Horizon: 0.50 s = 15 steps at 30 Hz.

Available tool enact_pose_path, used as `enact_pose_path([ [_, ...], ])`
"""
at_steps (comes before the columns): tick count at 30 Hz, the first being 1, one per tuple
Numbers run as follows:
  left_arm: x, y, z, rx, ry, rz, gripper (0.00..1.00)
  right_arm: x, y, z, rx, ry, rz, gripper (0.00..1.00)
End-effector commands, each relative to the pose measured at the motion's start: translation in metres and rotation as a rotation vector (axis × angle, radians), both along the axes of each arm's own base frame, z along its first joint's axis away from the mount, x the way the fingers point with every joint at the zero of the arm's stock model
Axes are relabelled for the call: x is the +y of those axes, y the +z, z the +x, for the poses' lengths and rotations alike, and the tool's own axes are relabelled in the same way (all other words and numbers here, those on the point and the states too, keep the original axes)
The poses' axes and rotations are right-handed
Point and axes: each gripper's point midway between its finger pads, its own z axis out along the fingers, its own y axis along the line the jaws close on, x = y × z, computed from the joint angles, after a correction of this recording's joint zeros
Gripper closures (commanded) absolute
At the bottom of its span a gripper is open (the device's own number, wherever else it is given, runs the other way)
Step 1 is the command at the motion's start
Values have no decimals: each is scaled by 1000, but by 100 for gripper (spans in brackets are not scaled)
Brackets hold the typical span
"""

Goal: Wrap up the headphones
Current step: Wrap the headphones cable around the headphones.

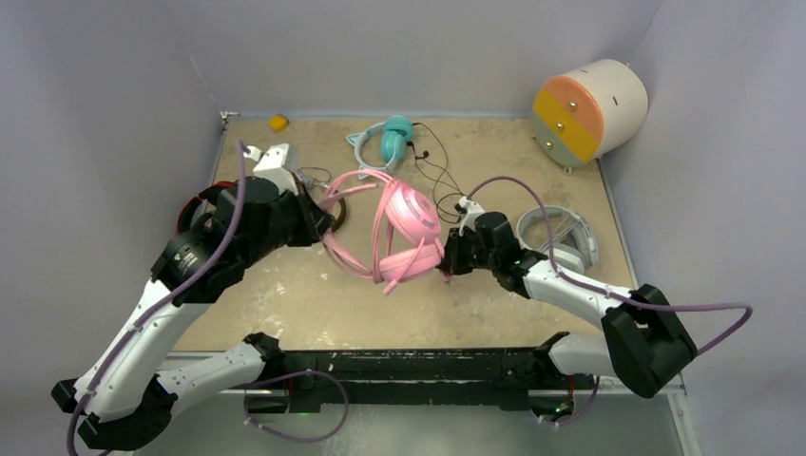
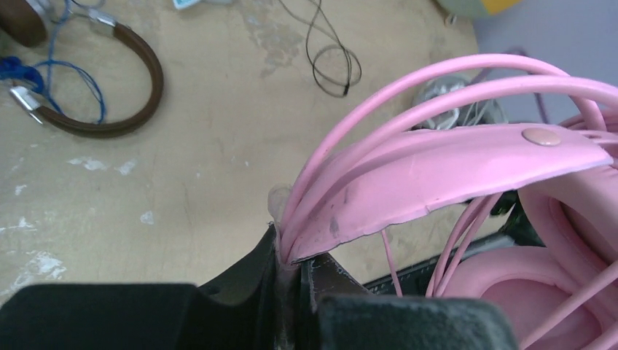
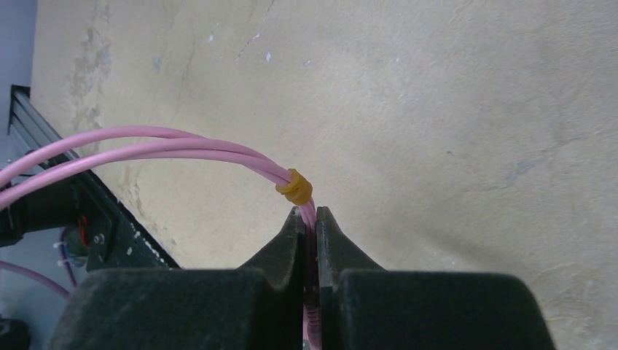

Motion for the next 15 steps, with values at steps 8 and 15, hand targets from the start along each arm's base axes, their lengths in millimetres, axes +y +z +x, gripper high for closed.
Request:
enact_pose_path([
  [8,-69,-51,-30,51,-506,8,100,-16,71,30,-89,-32,38,100],
  [15,-72,-108,-28,56,-484,297,100,-31,113,38,-162,-63,4,100],
])
